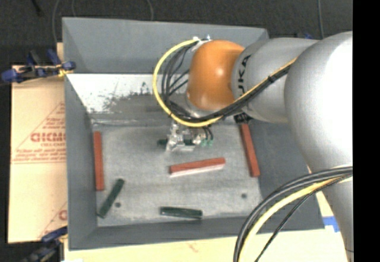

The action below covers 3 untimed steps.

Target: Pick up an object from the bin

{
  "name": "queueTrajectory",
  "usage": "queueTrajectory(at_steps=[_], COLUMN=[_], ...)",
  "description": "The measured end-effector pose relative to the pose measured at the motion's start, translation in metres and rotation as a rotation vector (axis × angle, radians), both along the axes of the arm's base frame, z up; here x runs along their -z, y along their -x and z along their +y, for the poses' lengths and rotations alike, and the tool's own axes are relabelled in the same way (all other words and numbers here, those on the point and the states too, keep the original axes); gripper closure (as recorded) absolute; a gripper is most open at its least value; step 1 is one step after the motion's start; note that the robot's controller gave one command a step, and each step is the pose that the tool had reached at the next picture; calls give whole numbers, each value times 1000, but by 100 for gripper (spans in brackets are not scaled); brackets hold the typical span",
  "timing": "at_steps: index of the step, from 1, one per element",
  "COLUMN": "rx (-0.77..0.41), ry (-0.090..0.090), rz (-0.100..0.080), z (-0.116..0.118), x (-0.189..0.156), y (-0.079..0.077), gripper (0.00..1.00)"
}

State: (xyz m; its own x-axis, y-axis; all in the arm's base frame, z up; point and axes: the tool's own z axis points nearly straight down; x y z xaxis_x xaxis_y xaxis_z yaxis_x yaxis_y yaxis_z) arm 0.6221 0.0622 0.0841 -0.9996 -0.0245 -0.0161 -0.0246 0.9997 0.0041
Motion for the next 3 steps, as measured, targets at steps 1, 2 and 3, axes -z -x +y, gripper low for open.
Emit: queueTrajectory(at_steps=[1,2,3], rx=[1,3,1], ry=[0,-1,-1], rz=[-3,-4,-3], z=[0,0,-1], x=[6,6,6], y=[2,1,2], gripper=[0,0,0])
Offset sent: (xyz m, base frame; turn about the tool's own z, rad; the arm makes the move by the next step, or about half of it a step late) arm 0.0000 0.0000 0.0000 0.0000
